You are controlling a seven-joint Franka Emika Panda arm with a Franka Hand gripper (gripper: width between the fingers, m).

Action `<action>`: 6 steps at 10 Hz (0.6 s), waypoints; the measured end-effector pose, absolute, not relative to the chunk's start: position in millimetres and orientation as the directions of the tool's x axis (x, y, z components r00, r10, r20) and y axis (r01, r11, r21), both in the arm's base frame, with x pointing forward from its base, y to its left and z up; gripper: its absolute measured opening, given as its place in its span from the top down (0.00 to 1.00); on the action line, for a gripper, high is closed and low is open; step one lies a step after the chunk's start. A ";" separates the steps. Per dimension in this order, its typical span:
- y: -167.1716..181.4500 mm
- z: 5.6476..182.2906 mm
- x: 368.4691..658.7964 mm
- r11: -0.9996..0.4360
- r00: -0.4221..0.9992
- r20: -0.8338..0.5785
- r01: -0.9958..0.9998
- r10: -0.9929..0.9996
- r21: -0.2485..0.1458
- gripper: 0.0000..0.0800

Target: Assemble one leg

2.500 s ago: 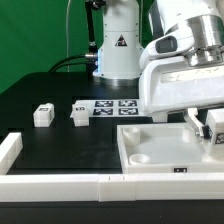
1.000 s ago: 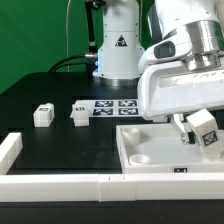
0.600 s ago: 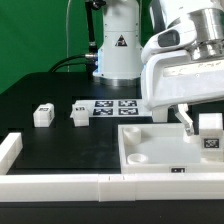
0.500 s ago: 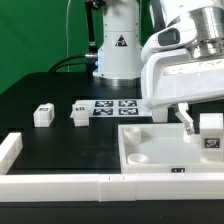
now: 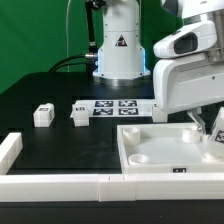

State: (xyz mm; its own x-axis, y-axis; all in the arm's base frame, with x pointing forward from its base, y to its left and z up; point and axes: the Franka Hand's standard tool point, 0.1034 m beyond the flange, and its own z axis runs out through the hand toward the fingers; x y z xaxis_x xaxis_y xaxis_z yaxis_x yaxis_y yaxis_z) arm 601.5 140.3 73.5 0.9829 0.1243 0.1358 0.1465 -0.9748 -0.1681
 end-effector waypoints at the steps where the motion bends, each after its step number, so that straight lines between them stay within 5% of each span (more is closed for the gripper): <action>1: 135.2 70.8 596.7 -0.976 0.992 0.025 0.123 0.121 -0.180 0.19; 6: 121.8 68.8 607.7 -0.978 0.994 0.005 0.109 0.110 -0.177 0.19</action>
Offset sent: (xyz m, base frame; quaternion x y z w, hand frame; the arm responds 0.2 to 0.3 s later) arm 0.0000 0.0000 0.0000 0.0000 0.0000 0.0000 1.0000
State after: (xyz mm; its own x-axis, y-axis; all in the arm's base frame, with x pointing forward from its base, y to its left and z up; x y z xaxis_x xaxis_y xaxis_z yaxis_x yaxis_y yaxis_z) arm 607.7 121.8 68.8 0.9940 0.1096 0.0045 0.1086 -0.9781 -0.1774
